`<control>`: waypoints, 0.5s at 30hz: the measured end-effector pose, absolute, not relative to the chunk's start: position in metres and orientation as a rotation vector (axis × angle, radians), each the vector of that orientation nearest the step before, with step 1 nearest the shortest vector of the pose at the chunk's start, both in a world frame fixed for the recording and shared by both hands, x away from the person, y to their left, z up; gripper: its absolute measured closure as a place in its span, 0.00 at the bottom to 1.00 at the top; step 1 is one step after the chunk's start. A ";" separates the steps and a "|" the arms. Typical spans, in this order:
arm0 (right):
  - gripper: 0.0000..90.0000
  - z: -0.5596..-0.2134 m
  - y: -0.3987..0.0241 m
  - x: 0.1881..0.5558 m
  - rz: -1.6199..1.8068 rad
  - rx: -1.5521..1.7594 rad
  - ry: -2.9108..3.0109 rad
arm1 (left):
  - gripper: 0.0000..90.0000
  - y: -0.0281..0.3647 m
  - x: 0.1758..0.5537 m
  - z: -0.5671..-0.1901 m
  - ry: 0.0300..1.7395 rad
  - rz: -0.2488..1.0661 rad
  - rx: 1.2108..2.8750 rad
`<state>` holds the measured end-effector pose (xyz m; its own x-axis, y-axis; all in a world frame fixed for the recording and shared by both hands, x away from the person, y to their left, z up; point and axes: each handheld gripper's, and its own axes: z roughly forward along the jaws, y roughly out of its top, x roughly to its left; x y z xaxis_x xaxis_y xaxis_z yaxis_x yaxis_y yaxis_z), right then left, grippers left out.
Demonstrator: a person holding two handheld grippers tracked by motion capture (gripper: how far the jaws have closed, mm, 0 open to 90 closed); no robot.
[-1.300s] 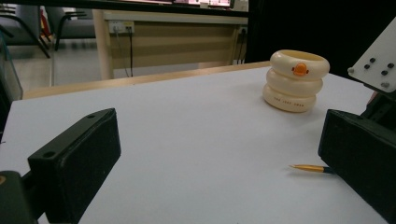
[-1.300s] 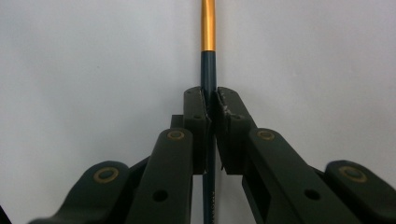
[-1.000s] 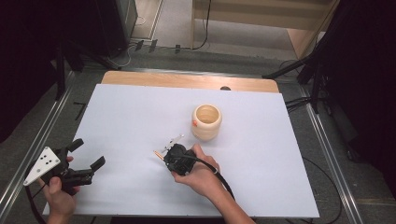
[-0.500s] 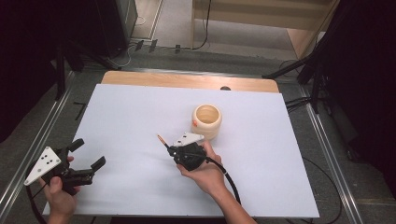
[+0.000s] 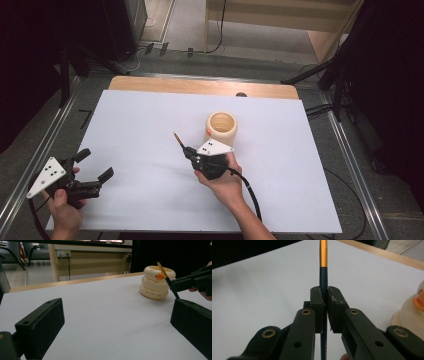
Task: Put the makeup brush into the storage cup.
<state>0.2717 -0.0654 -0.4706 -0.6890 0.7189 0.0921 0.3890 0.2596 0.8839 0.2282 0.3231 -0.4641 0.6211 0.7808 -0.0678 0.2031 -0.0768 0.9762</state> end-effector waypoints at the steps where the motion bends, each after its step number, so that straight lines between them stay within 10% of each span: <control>1: 0.94 -0.470 -0.067 0.272 1.419 1.012 2.197 | 0.00 0.323 0.228 -0.464 0.834 0.584 1.615; 15: 0.94 -0.467 -0.087 0.278 1.607 0.927 2.039 | 0.00 0.323 0.228 -0.464 0.835 0.583 1.613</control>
<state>0.2784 -0.0869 -0.4665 -0.7092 0.6979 0.1001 0.2603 0.1273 0.9571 0.2283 0.3230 -0.4643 0.6210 0.7808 -0.0690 0.2040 -0.0760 0.9760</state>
